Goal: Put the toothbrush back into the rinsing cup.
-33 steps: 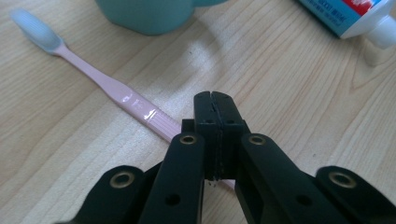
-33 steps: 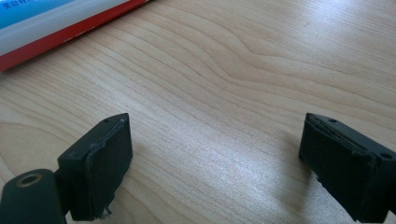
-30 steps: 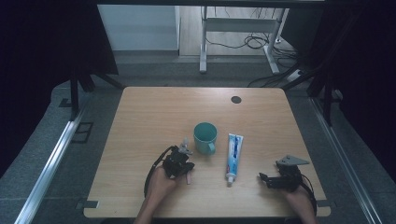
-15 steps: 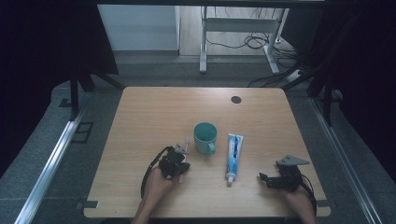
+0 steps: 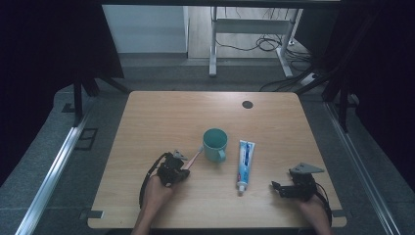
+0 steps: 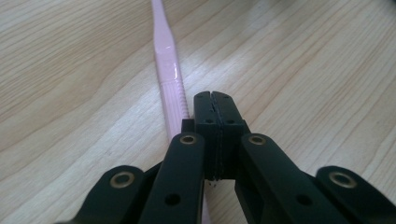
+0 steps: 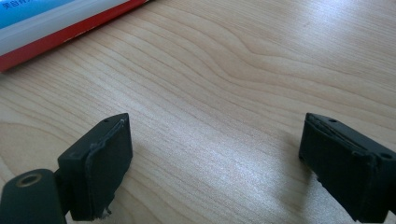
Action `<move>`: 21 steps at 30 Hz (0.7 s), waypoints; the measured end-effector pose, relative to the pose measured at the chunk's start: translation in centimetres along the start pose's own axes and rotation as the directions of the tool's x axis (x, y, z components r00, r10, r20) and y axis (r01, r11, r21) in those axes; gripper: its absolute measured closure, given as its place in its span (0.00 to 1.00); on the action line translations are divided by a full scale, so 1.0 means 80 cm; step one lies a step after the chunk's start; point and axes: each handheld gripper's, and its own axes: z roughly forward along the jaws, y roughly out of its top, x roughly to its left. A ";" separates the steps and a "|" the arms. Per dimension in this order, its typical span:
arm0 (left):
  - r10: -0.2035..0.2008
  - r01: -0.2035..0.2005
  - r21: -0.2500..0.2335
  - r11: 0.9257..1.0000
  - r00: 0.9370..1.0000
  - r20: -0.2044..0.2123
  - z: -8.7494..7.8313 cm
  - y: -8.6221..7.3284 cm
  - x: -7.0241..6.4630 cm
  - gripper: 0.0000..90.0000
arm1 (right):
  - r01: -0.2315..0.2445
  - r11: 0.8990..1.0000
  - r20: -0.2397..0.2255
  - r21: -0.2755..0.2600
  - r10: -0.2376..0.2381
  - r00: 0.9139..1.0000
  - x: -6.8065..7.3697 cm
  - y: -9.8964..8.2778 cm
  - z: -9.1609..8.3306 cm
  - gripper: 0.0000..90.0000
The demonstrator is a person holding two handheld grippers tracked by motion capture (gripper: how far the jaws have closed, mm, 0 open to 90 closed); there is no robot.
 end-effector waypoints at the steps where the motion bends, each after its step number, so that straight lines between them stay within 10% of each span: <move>1: -0.003 0.003 0.001 1.000 1.000 0.000 -0.001 -0.001 0.001 0.99 | 0.000 1.000 0.000 0.000 0.000 1.000 0.000 0.000 0.000 0.10; 21: 0.007 -0.006 0.045 0.999 1.000 -0.028 -0.023 0.009 0.009 0.88 | 0.000 1.000 0.000 0.000 0.000 1.000 0.000 0.000 0.000 0.10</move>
